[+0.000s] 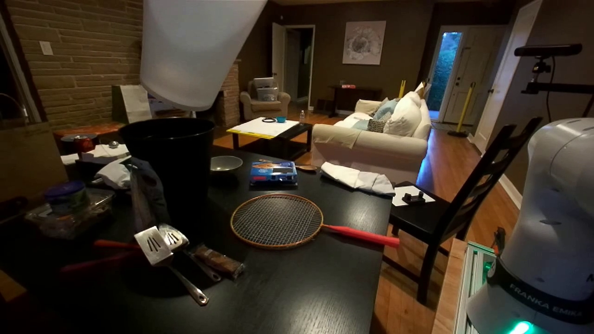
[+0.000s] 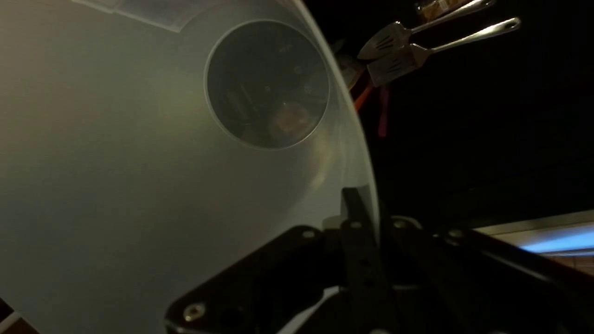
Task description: Put the clear bin inside the black bin.
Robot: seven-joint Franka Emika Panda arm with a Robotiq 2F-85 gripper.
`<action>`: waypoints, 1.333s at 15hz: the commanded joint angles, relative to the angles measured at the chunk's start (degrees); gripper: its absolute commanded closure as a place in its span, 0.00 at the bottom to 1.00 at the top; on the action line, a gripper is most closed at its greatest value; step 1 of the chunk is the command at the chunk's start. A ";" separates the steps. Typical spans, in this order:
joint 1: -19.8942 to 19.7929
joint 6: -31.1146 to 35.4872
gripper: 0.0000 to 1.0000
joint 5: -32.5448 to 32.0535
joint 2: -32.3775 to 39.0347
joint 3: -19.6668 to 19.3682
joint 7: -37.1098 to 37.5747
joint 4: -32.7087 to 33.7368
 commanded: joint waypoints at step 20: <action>-5.36 -12.54 0.99 4.70 38.28 -1.61 -10.33 42.42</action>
